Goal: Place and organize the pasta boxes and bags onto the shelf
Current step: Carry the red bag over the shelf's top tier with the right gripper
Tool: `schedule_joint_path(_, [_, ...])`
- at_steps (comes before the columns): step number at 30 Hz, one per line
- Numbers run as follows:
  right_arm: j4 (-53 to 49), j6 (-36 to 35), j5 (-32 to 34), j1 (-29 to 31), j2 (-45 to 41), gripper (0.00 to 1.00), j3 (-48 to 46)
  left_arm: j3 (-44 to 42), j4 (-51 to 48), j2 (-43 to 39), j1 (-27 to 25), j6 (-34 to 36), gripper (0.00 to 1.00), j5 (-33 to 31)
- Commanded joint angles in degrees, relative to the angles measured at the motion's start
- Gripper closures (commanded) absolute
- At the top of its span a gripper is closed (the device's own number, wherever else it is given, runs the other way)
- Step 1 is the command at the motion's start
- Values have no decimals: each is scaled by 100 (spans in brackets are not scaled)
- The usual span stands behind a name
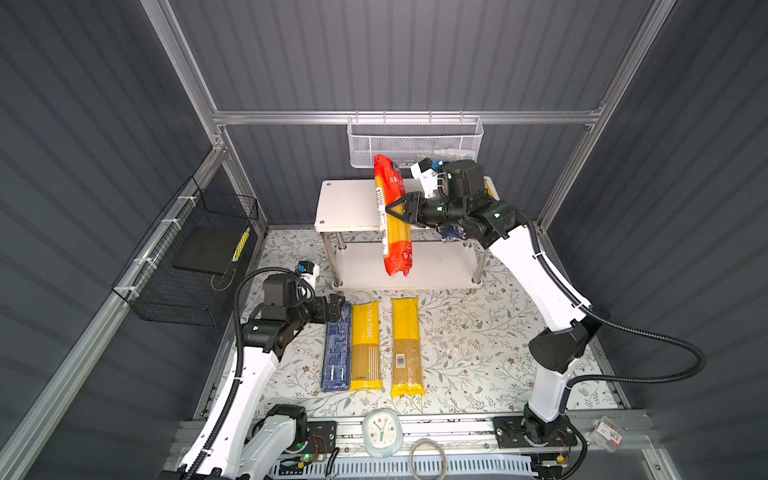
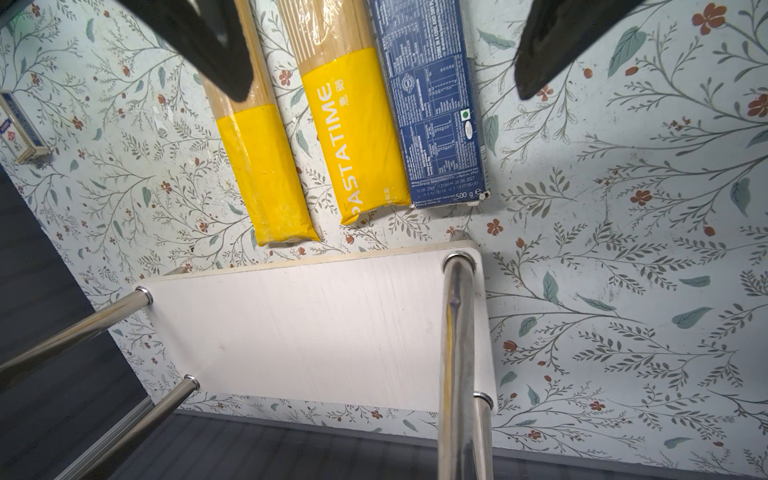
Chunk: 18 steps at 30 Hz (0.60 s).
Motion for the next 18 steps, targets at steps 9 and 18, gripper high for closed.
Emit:
schedule_joint_path(9, [614,259,-160,-293,519,66,1077,155,-117,-122,-19,104,1,-11])
schedule_joint_path(18, [578,267,-77,-453,876,63,1386,167,-118,-150,-19,136,1,-52])
